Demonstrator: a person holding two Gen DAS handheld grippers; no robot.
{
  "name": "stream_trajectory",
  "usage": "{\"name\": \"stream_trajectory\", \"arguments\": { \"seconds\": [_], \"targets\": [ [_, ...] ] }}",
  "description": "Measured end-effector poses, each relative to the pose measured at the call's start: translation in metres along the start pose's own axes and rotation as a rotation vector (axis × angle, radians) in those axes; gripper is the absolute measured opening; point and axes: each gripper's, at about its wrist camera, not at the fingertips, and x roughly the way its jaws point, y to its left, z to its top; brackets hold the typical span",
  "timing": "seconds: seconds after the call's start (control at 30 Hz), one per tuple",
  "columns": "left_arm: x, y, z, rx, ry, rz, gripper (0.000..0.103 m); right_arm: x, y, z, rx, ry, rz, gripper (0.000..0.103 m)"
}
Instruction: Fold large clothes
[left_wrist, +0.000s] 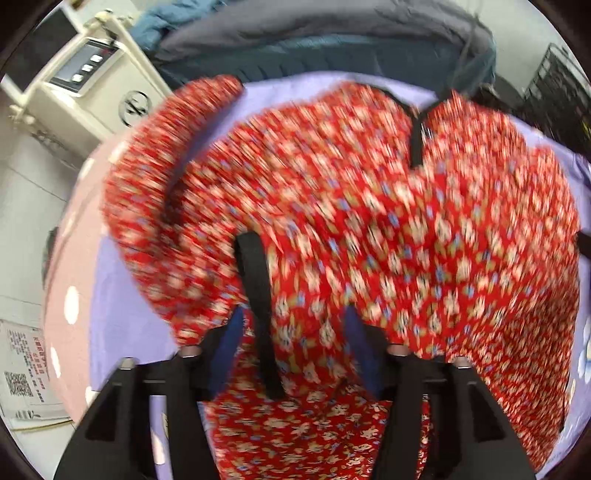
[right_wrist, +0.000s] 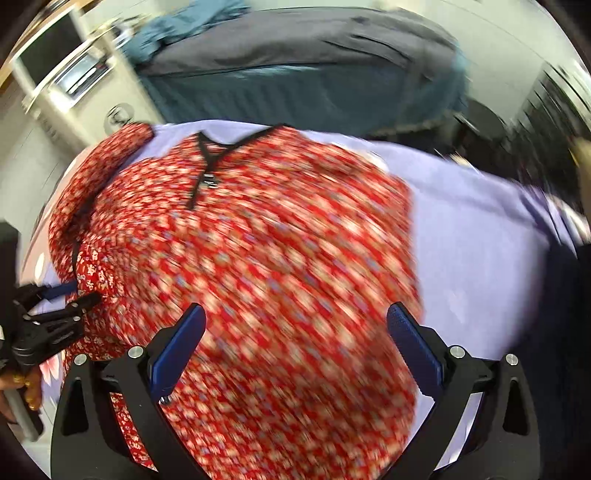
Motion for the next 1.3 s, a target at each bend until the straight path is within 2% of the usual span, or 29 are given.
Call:
{"name": "stream_trajectory", "arguments": {
  "seconds": [0.03,0.1,0.2,0.33,0.37,0.43,0.5,0.57,0.6,0.7,0.8,0.87,1.0,1.17,1.3],
  "targets": [
    [-0.006,0.003,0.000,-0.012,-0.024,0.014,0.070,0.010,0.010,0.001,-0.035,0.011,-0.005,0.097],
    [-0.019,0.010,-0.003,-0.041,-0.061,0.019,0.072,0.037,0.014,-0.003,-0.074,0.088,-0.073,0.097],
    [-0.023,0.007,-0.003,-0.043,-0.070,-0.044,0.072,0.076,0.001,-0.014,-0.065,0.203,-0.134,0.097],
    [-0.010,-0.029,0.002,0.080,-0.075,-0.039,0.071,0.088,0.011,-0.017,-0.123,0.161,-0.172,0.098],
    [0.000,-0.040,0.005,0.103,-0.069,-0.018,0.071,0.090,0.012,-0.017,-0.120,0.160,-0.174,0.098],
    [0.025,-0.046,0.008,0.125,-0.029,0.037,0.071,0.094,0.010,-0.016,-0.113,0.163,-0.166,0.098],
    [0.048,-0.049,0.006,0.152,0.045,0.092,0.072,0.098,0.008,-0.014,-0.117,0.162,-0.161,0.098],
    [0.062,-0.044,0.007,0.119,0.059,0.067,0.074,0.099,0.006,-0.017,-0.121,0.157,-0.163,0.098],
    [0.065,-0.041,0.008,0.105,0.059,0.059,0.078,0.101,0.007,-0.017,-0.122,0.152,-0.170,0.098],
    [0.076,-0.028,0.011,0.061,0.085,0.071,0.098,0.110,0.013,-0.022,-0.118,0.138,-0.190,0.099],
    [0.092,-0.004,0.014,-0.071,0.156,-0.054,0.098,0.112,0.011,-0.022,-0.116,0.130,-0.215,0.099],
    [0.097,0.006,0.015,-0.118,0.183,-0.107,0.098,0.111,0.014,-0.024,-0.115,0.128,-0.224,0.099],
    [0.097,0.010,0.013,-0.117,0.153,-0.092,0.098,0.114,0.015,-0.023,-0.105,0.129,-0.230,0.099],
    [0.090,0.000,0.004,-0.134,0.133,-0.051,0.098,0.097,0.021,-0.017,-0.101,0.165,-0.249,0.098],
    [0.065,0.005,-0.004,-0.154,0.117,-0.062,0.096,0.062,0.032,-0.018,-0.091,0.089,-0.220,0.098]
  ]
}}
